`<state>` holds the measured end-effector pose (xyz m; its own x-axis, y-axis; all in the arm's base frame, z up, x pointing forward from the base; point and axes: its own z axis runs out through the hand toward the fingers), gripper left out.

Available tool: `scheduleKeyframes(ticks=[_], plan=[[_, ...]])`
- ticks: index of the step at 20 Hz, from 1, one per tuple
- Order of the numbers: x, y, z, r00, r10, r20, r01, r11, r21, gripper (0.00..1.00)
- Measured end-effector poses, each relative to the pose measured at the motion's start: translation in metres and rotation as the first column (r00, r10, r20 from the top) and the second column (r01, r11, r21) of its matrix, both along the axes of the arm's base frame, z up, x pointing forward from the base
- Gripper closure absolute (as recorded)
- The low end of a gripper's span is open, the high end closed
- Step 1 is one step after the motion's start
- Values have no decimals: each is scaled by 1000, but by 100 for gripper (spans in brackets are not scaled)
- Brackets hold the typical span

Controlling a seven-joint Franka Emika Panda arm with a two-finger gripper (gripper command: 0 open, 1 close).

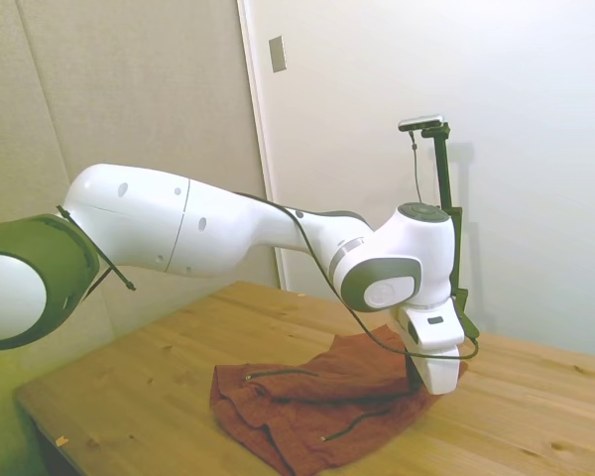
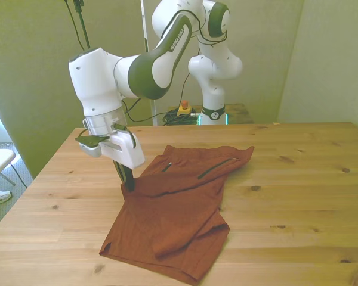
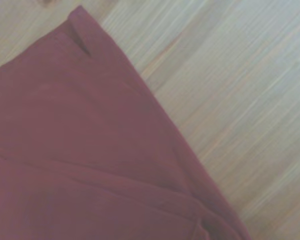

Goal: Unfold the shorts

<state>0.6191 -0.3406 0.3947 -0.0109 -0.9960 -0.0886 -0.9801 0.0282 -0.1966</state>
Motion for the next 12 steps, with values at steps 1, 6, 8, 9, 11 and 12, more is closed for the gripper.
scheduleKeyframes(ticks=[1, 6, 8, 9, 11, 12], plan=[[3, 3, 4, 1000, 20, 1, -20, 999, -44, 100], [28, 41, 20, 993, 120, 22, -115, 978, -174, 100], [39, 65, 31, 987, 159, 39, -149, 971, -185, 100], [45, 77, 37, 983, 179, 48, -167, 968, -189, 100], [56, 104, 48, 975, 214, 64, -198, 960, -198, 100], [63, 119, 53, 971, 228, 71, -210, 957, -202, 100]])
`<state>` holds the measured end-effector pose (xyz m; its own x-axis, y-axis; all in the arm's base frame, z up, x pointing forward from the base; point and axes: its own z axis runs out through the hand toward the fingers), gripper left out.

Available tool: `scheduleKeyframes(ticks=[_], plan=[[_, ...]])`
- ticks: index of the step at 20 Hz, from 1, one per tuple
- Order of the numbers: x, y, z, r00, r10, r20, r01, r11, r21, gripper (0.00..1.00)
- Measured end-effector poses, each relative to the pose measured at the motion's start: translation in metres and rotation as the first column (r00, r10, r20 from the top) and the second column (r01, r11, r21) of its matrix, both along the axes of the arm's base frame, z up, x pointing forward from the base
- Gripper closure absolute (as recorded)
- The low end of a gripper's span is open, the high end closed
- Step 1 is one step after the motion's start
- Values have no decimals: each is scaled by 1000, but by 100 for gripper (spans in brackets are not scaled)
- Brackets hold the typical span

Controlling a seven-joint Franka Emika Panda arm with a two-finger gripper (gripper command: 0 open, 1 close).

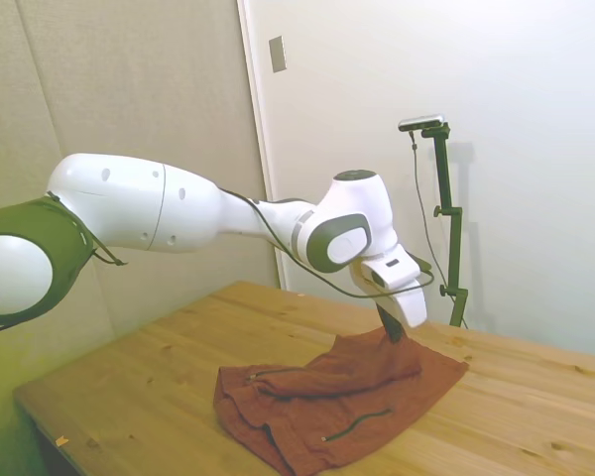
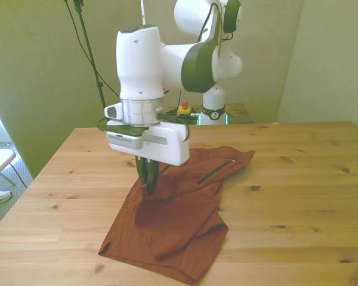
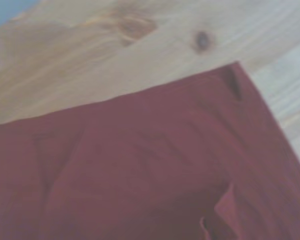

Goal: Unfold the shorts

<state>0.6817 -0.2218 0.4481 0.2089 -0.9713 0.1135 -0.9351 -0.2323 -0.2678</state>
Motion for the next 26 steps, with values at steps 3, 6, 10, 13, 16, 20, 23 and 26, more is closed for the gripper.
scheduleKeyframes(ticks=[3, 6, 10, 13, 16, 20, 23, 26], plan=[[17, 41, 20, 999, 32, 16, -32, 999, -14, 100], [31, 85, 40, 997, 69, 27, -69, 998, -14, 100], [48, 149, 70, 994, 105, 35, -104, 994, -38, 100], [64, 188, 84, 992, 122, 38, -120, 991, -55, 100], [83, 221, 77, 989, 145, 30, -143, 988, -62, 0], [96, 258, 66, 982, 188, 11, -187, 980, -66, 0], [95, 262, 74, 981, 193, 10, -192, 979, -67, 0], [90, 259, 97, 981, 191, 31, -188, 980, -70, 0]])
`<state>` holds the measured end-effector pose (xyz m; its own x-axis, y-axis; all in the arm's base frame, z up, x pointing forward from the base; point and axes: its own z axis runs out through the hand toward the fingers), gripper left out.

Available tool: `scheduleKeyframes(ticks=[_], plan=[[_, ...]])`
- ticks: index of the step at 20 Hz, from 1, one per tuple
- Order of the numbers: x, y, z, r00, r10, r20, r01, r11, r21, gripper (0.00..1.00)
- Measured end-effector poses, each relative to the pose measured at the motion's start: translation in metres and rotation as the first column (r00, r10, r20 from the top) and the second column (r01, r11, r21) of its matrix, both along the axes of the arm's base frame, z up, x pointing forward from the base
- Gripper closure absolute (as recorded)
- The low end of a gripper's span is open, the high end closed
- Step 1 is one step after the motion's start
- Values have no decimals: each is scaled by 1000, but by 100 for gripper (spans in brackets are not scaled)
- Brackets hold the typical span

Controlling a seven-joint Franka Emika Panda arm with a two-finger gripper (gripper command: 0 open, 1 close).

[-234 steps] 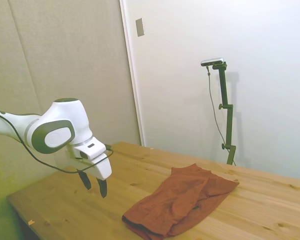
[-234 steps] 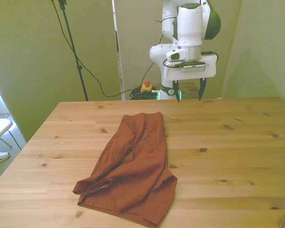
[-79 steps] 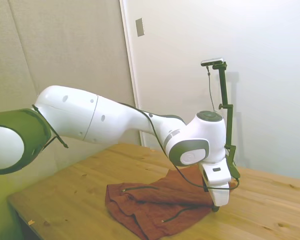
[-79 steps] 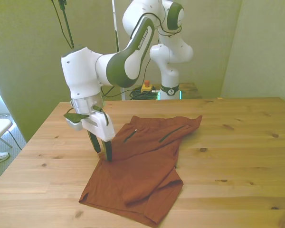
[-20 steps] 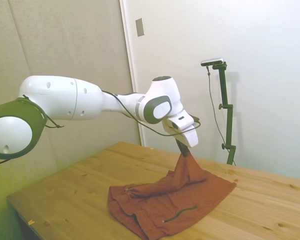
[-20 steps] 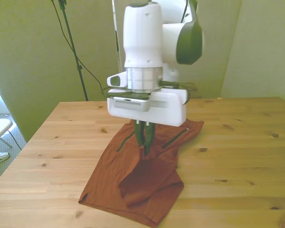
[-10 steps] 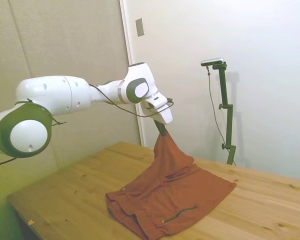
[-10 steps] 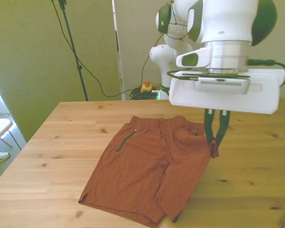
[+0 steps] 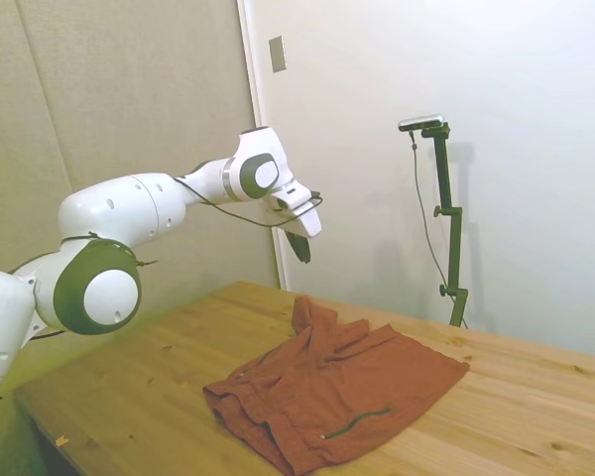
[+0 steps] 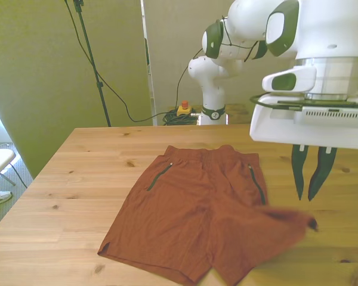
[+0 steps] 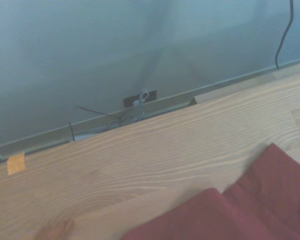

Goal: Unfold the shorts

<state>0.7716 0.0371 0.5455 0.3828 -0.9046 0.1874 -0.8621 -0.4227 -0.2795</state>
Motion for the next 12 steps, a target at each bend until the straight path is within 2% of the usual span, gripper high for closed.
scheduleKeyframes(ticks=[3, 6, 9, 12], plan=[[-11, -3, 26, 1000, -5, 0, 5, 1000, 3, 0], [-33, -27, 49, 998, -39, -50, 40, 999, 14, 0], [-55, -77, 56, 993, -75, -94, 79, 996, 42, 0], [-78, -115, 51, 988, -54, -144, 64, 996, 61, 0]])
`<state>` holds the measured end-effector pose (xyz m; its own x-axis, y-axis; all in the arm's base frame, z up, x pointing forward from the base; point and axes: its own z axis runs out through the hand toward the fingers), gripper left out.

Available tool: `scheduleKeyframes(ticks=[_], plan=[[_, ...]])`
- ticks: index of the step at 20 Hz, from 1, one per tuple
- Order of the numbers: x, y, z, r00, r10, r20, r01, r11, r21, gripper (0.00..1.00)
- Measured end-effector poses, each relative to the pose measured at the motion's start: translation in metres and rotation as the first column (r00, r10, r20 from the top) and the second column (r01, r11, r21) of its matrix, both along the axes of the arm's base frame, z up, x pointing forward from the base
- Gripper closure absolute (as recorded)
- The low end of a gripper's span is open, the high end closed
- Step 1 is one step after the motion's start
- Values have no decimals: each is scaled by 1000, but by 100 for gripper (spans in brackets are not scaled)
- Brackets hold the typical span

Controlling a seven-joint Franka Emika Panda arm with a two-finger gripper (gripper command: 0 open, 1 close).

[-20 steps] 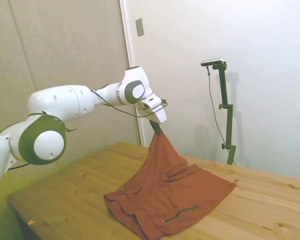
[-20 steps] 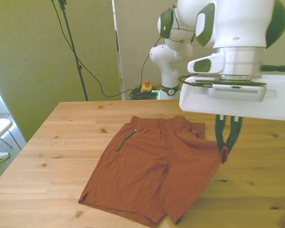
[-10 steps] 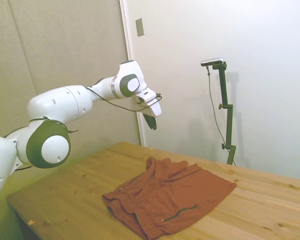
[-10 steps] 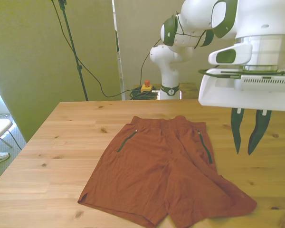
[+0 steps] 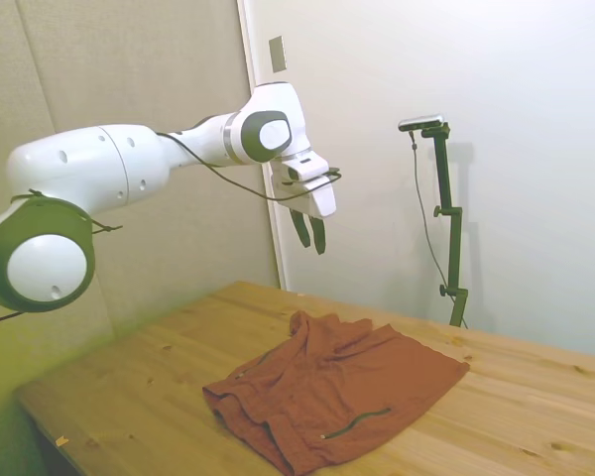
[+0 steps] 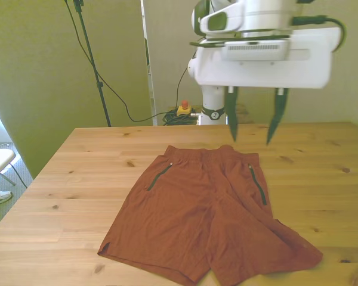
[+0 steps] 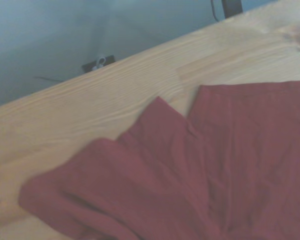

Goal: Unfold the shorts

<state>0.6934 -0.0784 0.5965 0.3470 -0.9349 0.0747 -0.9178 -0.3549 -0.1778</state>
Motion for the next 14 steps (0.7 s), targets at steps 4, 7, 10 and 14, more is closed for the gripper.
scheduleKeyframes(ticks=[4, 7, 10, 14], plan=[[-24, -14, -29, 997, 47, -55, -45, 998, 49, 0], [-41, -14, -63, 988, 124, -91, -117, 990, 76, 0], [-65, -5, -88, 967, 222, -128, -212, 973, 88, 0], [-103, 13, -104, 952, 271, -138, -260, 961, 93, 0]])
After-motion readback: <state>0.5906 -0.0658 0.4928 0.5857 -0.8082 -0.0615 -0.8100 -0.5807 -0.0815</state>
